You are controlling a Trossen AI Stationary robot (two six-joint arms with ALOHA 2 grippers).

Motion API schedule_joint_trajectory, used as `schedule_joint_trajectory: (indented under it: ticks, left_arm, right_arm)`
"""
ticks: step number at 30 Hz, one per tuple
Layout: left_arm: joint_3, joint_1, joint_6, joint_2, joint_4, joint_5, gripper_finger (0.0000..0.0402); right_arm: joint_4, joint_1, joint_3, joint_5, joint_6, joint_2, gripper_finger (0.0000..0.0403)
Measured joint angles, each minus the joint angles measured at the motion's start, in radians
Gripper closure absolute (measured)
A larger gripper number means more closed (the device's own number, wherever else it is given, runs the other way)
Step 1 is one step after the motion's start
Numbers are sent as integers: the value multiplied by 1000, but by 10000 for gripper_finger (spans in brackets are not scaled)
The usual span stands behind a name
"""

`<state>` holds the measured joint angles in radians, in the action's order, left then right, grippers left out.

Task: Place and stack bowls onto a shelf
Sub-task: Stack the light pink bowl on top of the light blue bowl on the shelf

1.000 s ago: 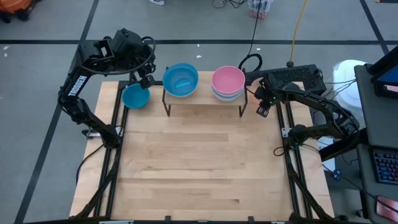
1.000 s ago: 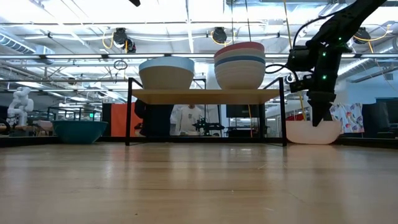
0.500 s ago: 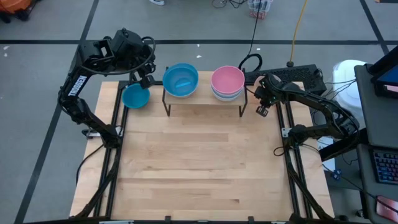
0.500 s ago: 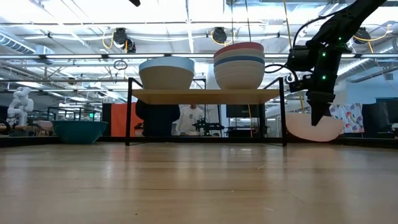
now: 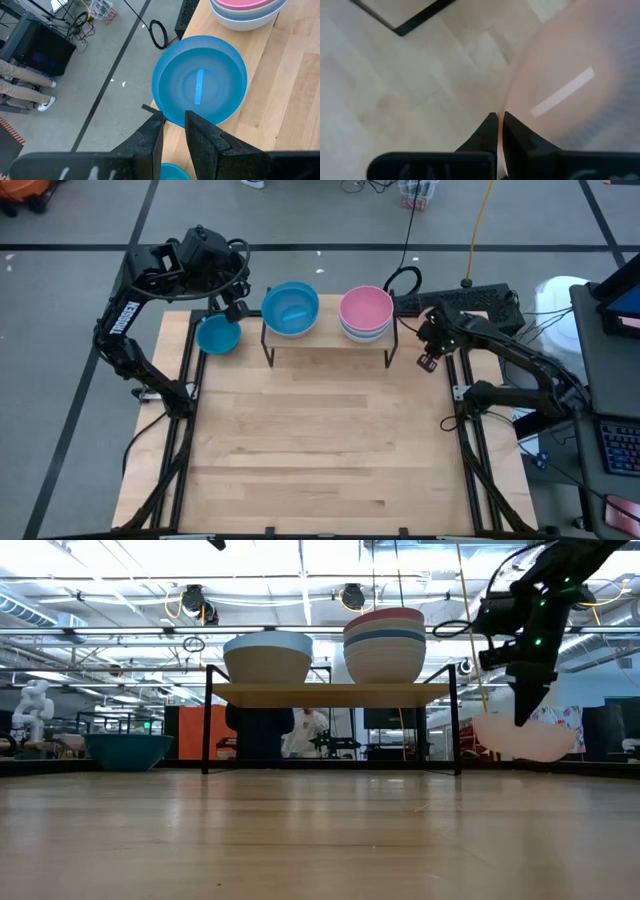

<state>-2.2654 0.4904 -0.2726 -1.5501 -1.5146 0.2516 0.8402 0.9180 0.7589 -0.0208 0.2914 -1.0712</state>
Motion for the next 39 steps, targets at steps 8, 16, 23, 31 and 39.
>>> schedule_joint_trajectory:
  ticks: [8,16,23,31,39]
  left_arm:
    - [0,0,0,0,0,0,316]
    - [0,0,0,0,0,0,316]
    - [0,0,0,0,0,0,316]
    - [0,0,0,0,0,0,316]
    - [0,0,92,0,0,-1,316]
  right_arm:
    - [71,-36,0,-3,-118,143,402]
    - [75,-88,5,-34,-223,251,403]
    - [113,-143,83,-67,-254,298,403]
    - [226,-201,247,-143,-243,299,403]
    - [322,-230,426,-216,-174,274,403]
